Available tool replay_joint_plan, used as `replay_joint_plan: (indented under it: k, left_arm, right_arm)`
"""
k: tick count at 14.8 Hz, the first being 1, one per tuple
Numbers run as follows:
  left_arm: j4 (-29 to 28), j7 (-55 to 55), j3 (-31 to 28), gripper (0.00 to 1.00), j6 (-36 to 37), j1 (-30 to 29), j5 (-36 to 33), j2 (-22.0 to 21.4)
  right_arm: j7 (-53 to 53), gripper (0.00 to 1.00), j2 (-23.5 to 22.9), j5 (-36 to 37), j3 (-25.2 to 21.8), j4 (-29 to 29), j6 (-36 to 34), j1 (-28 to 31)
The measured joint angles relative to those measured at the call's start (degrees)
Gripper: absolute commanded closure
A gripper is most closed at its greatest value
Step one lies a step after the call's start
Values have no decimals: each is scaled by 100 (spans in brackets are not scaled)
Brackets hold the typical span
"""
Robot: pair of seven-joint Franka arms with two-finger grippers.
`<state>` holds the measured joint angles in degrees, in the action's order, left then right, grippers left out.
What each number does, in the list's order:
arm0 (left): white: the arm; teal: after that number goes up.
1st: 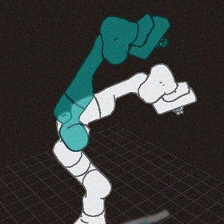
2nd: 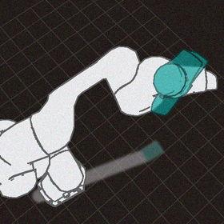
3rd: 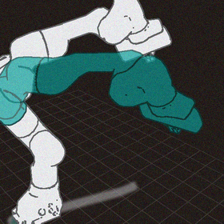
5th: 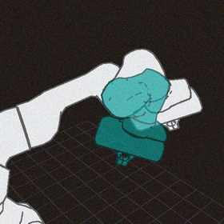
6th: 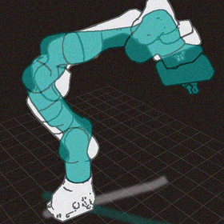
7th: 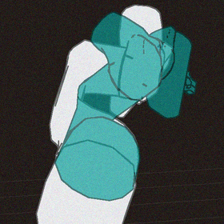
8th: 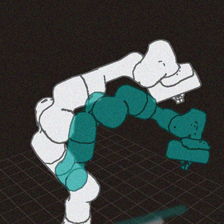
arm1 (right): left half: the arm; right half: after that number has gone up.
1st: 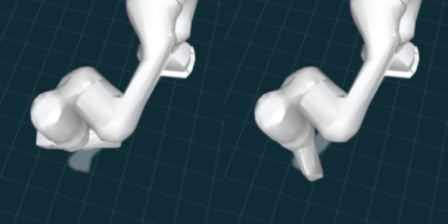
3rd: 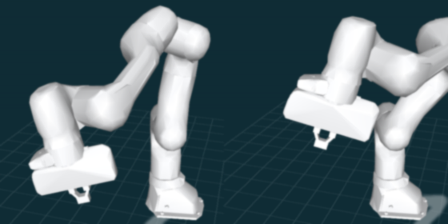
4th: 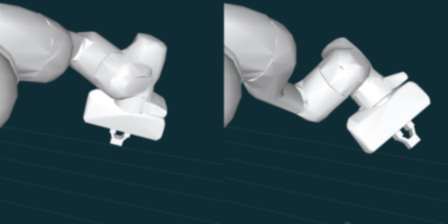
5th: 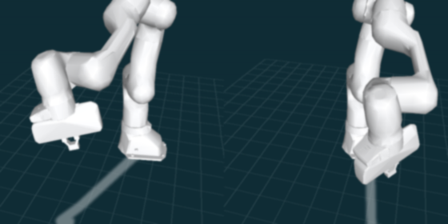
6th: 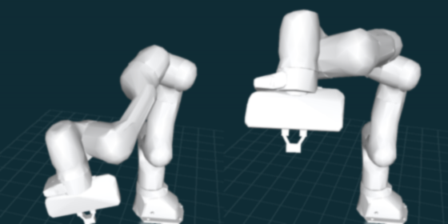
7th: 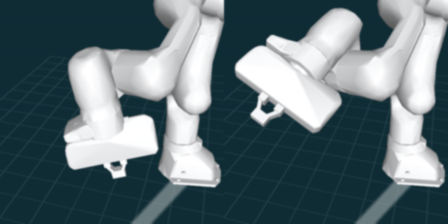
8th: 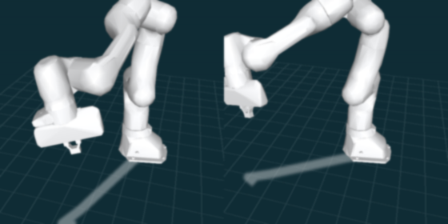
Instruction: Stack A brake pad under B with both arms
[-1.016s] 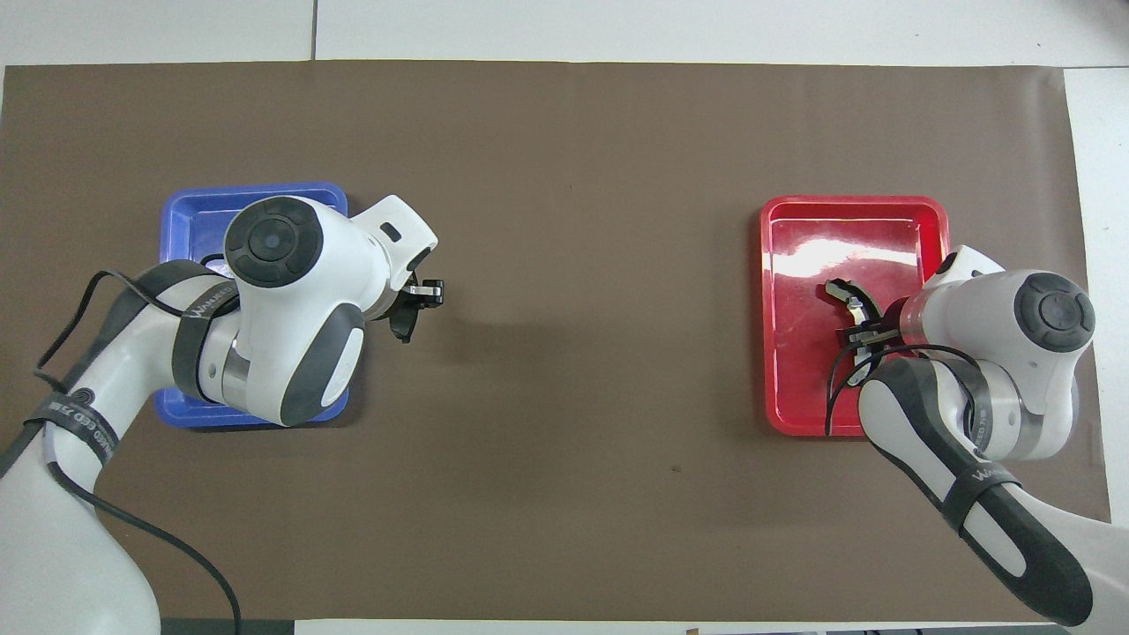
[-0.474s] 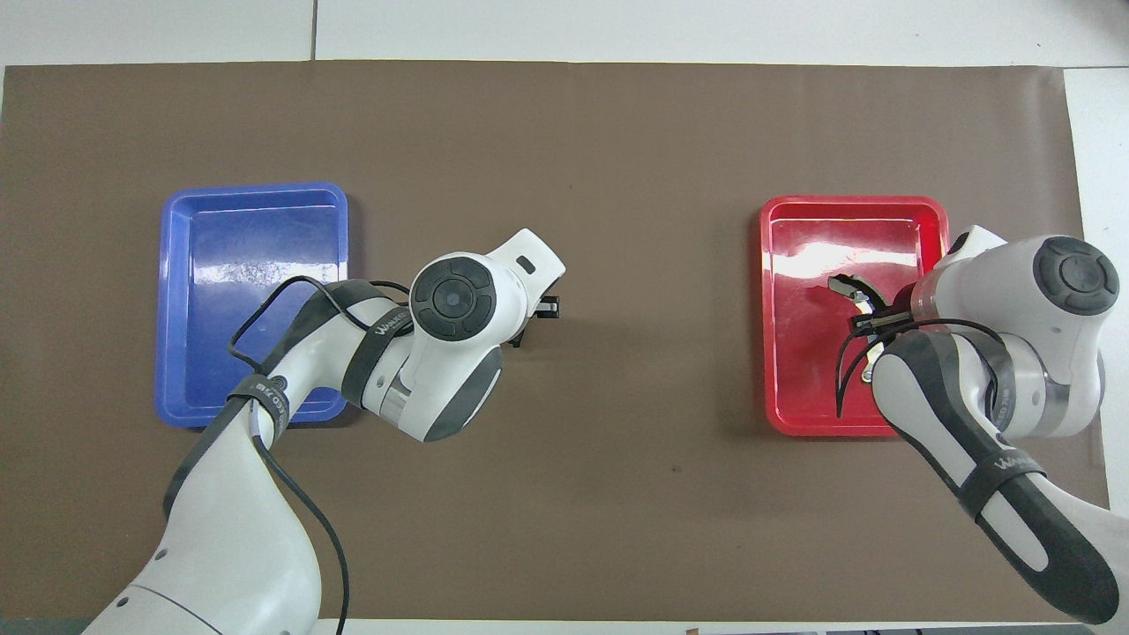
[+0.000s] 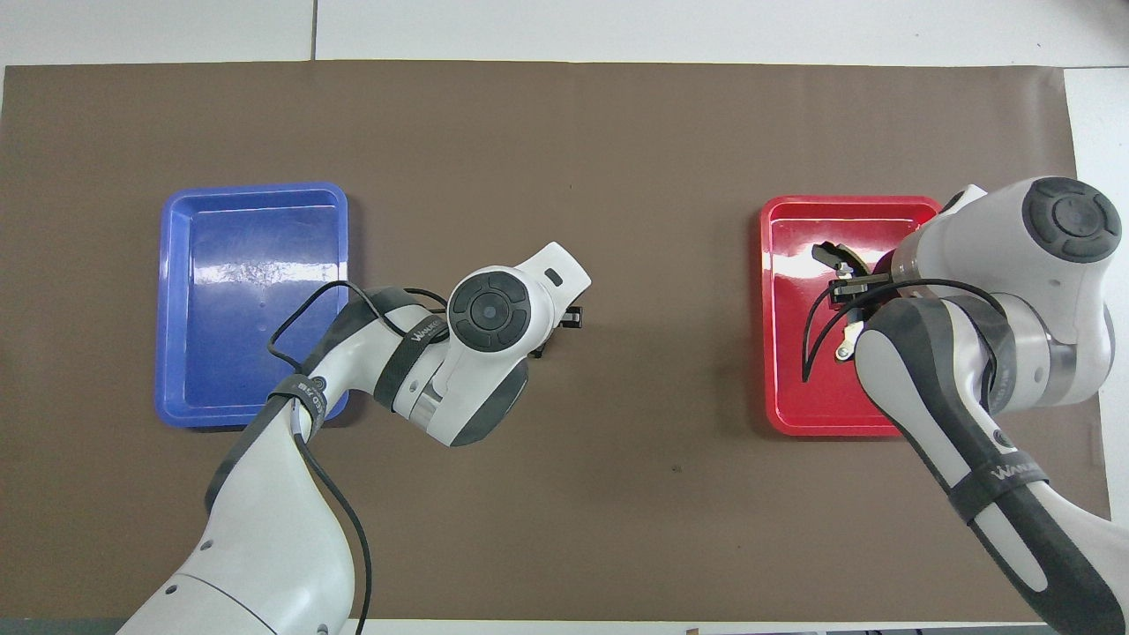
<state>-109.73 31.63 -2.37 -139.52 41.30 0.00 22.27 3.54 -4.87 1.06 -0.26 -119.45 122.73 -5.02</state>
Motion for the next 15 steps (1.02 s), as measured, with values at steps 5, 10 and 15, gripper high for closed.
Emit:
replay_joint_plan:
  k: [5,10,15]
  left_arm:
    - [-65,-535,-74,1,1221,-749,0,-905]
    - [-190,-1937,-127,1,2206,-2136,-1,-1973]
    - [-24,-3487,-154,1,3068,-3326,0,-2557]
  right_arm:
    - [805,100,-108,-5,23,562,-361,-649]
    - [1941,100,-510,-7,49,1005,-340,-1694]
    - [3176,100,-1661,-143,52,2246,-320,-2586]
